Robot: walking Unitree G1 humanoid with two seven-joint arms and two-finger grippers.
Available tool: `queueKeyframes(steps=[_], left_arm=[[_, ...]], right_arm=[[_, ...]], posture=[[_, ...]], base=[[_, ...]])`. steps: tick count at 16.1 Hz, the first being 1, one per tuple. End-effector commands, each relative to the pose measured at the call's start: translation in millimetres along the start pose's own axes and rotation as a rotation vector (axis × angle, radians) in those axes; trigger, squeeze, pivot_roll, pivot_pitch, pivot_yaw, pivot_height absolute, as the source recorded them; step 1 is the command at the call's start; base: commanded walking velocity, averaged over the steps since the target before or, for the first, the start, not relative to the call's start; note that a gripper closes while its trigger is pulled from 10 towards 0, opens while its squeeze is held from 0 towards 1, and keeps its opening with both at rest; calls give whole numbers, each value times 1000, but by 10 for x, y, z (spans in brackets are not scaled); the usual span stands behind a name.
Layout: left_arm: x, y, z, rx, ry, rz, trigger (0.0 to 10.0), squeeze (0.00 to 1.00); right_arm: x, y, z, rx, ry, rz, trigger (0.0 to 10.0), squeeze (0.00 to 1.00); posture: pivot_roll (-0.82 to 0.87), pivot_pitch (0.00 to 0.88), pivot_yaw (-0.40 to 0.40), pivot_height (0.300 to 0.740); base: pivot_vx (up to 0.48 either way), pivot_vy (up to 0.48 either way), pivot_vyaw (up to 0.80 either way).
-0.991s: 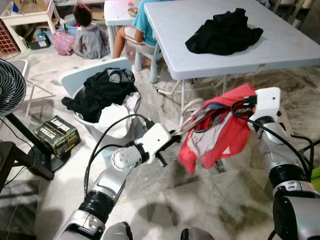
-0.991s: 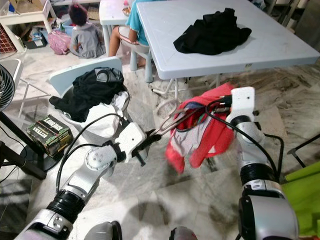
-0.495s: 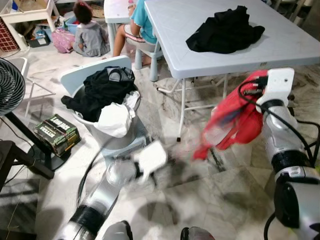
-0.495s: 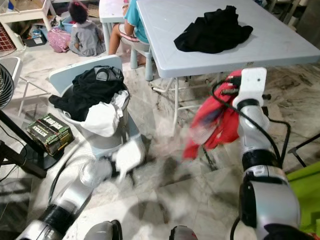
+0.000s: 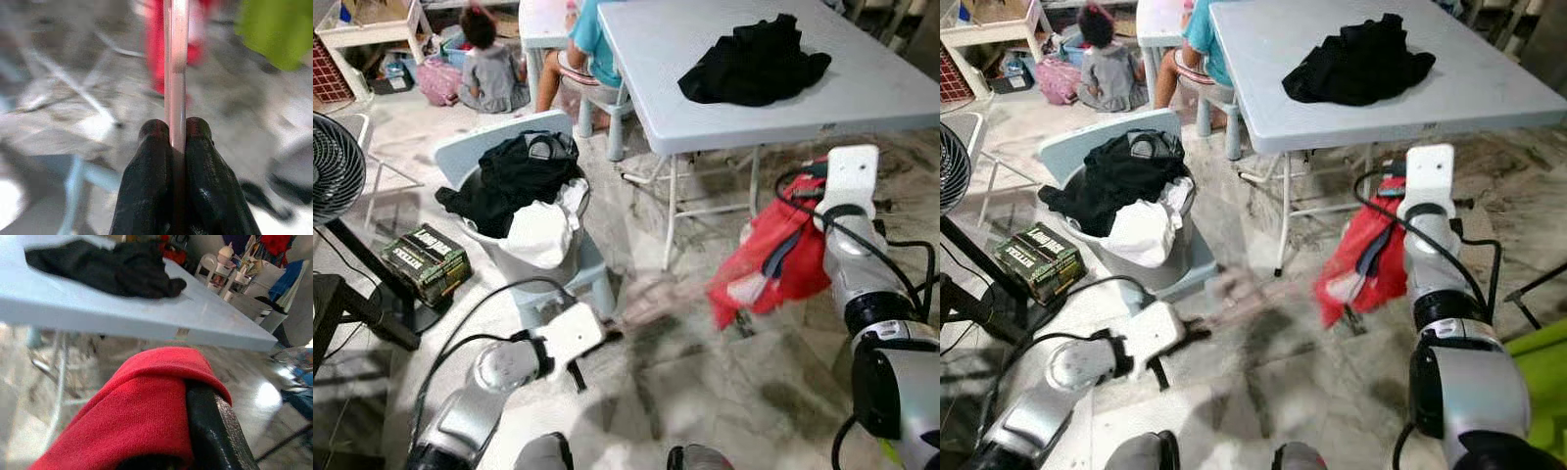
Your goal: Hang hanger
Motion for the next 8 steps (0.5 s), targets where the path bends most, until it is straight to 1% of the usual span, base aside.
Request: queueKeyframes(steps=[1, 2, 3, 4, 5, 6, 7, 8], left_arm=[[151, 88, -77, -47, 101, -20, 0, 0], [234, 78, -147, -54, 186, -43, 0, 0], [292, 61, -204, -59, 256, -57, 0, 0], [369, 66, -246, -77, 344, -88, 0, 0], [467, 91, -274, -103, 449, -125, 353, 0], [573, 57, -272, -70, 559, -131, 7098, 0], [606, 50, -265, -58, 599, -150, 10000, 0], [682, 146, -336, -133, 685, -248, 10000, 0]], right_arm=[[-158, 34, 36, 7, -45, -26, 0, 0], [-280, 39, 54, 18, -80, -18, 0, 0], [-364, 66, 70, 16, -99, -7, 0, 0], [-383, 71, 76, 17, -93, 14, 0, 0], [-342, 62, 68, 8, -54, 33, 0, 0], [-234, 83, 53, -25, 25, 70, 0, 0], [-180, 116, 41, -56, 70, 86, 0, 0], [-127, 129, 21, -75, 116, 96, 0, 0]], posture=[[-14, 67, -6, 740], [-14, 67, -6, 740], [-9, 71, -5, 740], [-6, 73, -7, 740], [-4, 76, -9, 740], [-4, 81, -8, 740], [-4, 83, -11, 740], [-11, 94, -10, 740]], base=[[0, 0, 0], [0, 0, 0], [0, 0, 0], [0, 0, 0], [0, 0, 0], [0, 0, 0], [0, 0, 0], [0, 0, 0]])
Point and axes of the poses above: a point about 5 cm out from each wrist's last joint towards the gripper, its own z axis pointing out of the wrist towards the gripper, its own y axis along the axis of the wrist's last joint, x = y × z, the point moved 4 cm from there along z, pointing out of the wrist towards the gripper, and after that the axes turned 7 degrees about -z, right-handed, at the moved point
